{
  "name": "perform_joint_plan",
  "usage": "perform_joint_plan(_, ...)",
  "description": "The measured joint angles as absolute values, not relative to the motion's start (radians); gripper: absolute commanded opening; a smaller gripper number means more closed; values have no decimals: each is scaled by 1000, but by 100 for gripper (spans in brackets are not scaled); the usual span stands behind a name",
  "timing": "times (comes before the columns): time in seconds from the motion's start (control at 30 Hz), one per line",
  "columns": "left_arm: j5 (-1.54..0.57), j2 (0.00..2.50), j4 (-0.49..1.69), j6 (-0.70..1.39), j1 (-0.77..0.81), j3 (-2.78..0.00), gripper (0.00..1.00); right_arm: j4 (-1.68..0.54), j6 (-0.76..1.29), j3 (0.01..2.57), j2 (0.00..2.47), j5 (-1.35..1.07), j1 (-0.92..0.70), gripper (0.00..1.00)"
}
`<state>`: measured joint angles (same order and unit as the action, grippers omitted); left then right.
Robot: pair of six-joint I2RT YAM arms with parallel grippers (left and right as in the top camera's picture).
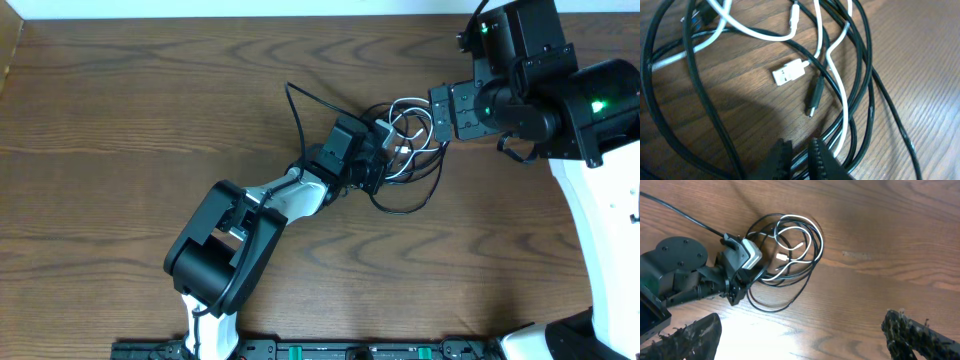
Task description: Untangle cables
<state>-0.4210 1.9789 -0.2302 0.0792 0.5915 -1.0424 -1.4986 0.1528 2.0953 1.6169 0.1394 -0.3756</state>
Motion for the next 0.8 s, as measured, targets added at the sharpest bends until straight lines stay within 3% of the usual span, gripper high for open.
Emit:
perform_joint_plan(0.33, -488, 1919, -72, 103, 582, -1042, 8, -1496, 152, 2091, 1617, 150, -375, 99)
perform_joint_plan(0.57, -499, 1581, 99, 105, 485, -1042, 8, -1494, 152, 2075, 1639, 154, -376, 99)
perform_joint_plan(0.8, -409, 1299, 302, 105, 421, -1043, 45, -1494, 152, 2069, 1670, 152, -376, 99)
